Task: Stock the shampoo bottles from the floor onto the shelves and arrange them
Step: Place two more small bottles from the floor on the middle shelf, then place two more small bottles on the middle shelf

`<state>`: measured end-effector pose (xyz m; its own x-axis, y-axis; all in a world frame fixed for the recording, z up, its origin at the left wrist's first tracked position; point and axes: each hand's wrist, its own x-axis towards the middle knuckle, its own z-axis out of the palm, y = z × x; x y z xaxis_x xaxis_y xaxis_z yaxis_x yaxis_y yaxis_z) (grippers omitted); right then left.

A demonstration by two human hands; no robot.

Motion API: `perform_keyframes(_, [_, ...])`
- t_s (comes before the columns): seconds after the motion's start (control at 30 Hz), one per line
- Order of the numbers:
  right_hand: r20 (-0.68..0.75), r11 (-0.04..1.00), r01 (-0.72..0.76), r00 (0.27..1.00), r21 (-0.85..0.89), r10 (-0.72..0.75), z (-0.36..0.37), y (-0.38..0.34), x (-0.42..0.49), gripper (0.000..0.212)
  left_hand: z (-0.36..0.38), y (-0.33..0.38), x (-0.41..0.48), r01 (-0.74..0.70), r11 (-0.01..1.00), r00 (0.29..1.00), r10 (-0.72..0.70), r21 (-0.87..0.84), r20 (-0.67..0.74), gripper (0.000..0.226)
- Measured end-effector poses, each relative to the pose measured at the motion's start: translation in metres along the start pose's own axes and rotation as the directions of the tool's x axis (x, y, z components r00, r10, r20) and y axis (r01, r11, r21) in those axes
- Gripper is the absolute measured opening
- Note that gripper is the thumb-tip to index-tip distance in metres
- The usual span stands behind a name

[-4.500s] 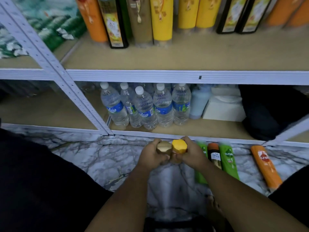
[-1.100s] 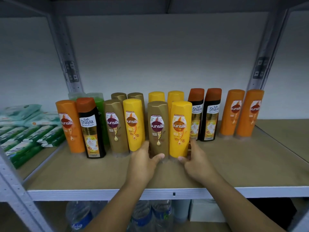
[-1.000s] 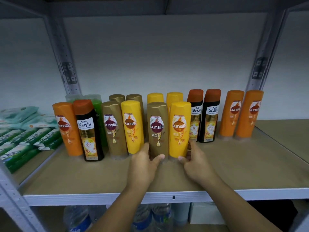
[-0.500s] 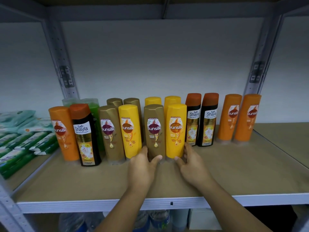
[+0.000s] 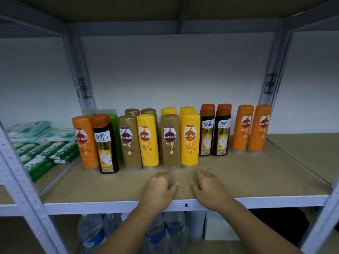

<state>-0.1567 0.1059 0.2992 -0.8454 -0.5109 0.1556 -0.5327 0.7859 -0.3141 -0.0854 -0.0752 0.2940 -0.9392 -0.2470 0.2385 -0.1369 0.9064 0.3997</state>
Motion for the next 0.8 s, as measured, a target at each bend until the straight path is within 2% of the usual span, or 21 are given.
perform_keyframes(0.1, [0.064, 0.988, 0.079, 0.995, -0.13, -0.071, 0.006, 0.002, -0.015, 0.055, -0.001, 0.002, -0.013, -0.106, 0.989, 0.993, 0.099, 0.104, 0.066, 0.035])
perform_keyframes(0.17, [0.095, 0.988, 0.092, 0.992, -0.127, -0.08, 0.005, 0.003, -0.028, 0.06, -0.002, 0.004, -0.02, -0.161, 0.977, 0.983, 0.147, 0.141, 0.109, 0.039])
perform_keyframes(0.3, [0.11, 0.978, 0.155, 0.984, -0.138, -0.141, -0.007, 0.001, -0.06, 0.056, -0.006, 0.013, -0.044, -0.242, 0.953, 0.965, 0.217, 0.183, 0.148, 0.05])
perform_keyframes(0.47, [0.098, 0.978, 0.196, 0.977, -0.078, -0.188, -0.01, 0.012, -0.101, 0.06, -0.005, 0.022, -0.082, -0.305, 0.943, 0.948, 0.288, 0.13, 0.134, 0.059])
perform_keyframes(0.57, [0.139, 0.985, 0.168, 0.977, -0.031, -0.162, -0.001, 0.022, -0.132, 0.062, 0.008, 0.024, -0.103, -0.277, 0.961, 0.95, 0.271, 0.018, 0.154, 0.061])
perform_keyframes(0.63, [0.238, 0.99, 0.137, 0.963, -0.025, -0.127, 0.013, 0.028, -0.154, 0.06, 0.026, 0.027, -0.122, -0.221, 0.974, 0.955, 0.228, -0.056, 0.191, 0.063])
perform_keyframes(0.7, [0.346, 0.994, 0.101, 0.935, -0.044, -0.08, 0.03, 0.036, -0.177, 0.057, 0.052, 0.031, -0.145, -0.171, 0.983, 0.948, 0.183, -0.069, 0.262, 0.062])
perform_keyframes(0.8, [0.443, 0.996, 0.026, 0.896, -0.08, 0.012, 0.056, 0.049, -0.205, 0.057, 0.091, 0.033, -0.177, -0.134, 0.989, 0.912, 0.148, -0.062, 0.382, 0.049])
